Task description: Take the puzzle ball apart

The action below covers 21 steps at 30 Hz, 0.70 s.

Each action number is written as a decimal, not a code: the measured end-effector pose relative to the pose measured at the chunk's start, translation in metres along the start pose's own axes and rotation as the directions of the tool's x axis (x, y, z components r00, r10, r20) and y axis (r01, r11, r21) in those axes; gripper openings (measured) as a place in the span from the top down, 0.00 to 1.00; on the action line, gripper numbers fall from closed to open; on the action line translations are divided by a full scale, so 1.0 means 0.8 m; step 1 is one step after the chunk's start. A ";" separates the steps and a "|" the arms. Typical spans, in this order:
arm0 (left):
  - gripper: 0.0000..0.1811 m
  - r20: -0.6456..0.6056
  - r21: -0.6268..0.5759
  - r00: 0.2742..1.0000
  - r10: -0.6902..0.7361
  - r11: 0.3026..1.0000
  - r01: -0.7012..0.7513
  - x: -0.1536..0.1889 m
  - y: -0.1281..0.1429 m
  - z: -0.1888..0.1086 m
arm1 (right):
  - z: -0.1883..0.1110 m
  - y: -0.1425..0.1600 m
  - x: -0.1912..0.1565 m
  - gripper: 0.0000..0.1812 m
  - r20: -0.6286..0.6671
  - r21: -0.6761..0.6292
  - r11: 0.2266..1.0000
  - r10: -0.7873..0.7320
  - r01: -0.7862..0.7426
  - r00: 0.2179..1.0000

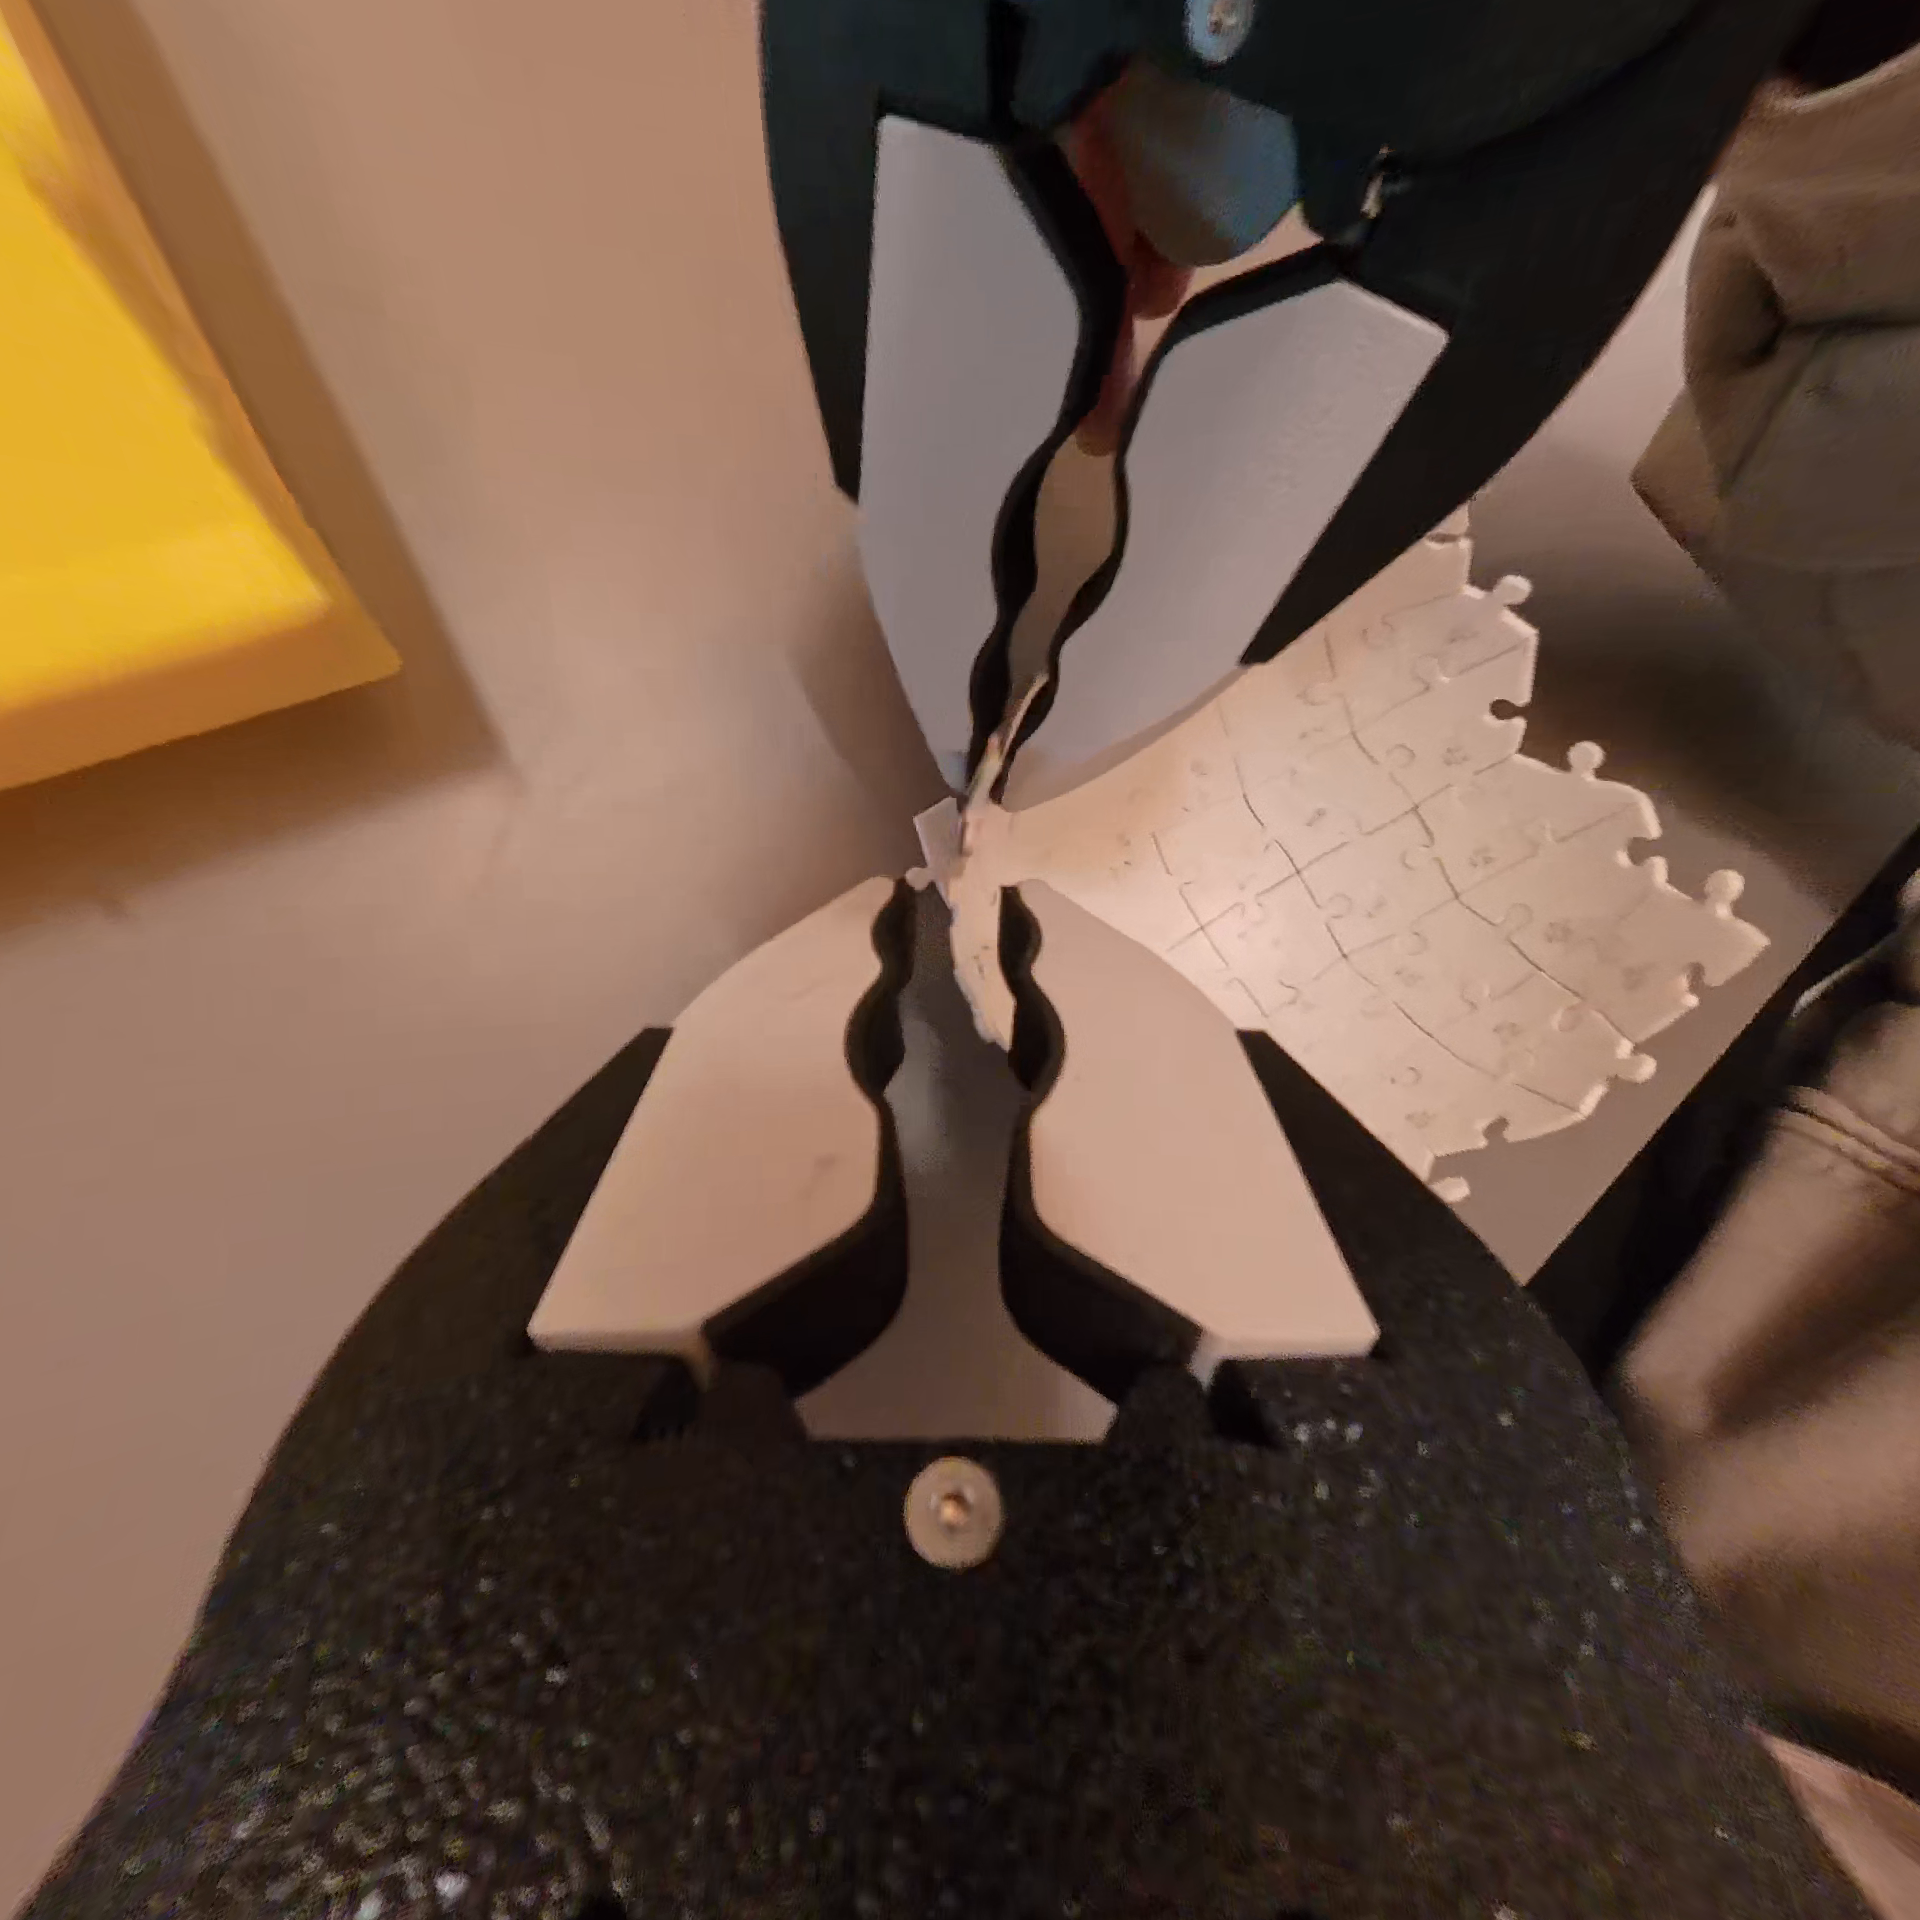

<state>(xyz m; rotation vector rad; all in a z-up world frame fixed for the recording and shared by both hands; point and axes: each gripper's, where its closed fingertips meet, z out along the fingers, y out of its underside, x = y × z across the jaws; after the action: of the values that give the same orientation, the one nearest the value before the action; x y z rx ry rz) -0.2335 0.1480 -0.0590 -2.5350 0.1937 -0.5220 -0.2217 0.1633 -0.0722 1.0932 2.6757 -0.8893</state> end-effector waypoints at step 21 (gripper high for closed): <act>0.96 -0.179 -0.198 0.976 -0.128 0.976 0.092 -0.004 0.012 0.019 | 0.000 0.009 0.004 0.98 -0.035 0.021 0.998 0.063 -0.062 0.997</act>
<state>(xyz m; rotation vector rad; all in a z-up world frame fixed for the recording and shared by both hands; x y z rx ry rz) -0.2304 0.1481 -0.0772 -2.6894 0.1798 -0.8276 -0.2193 0.1698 -0.0767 1.2011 2.6508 -0.8957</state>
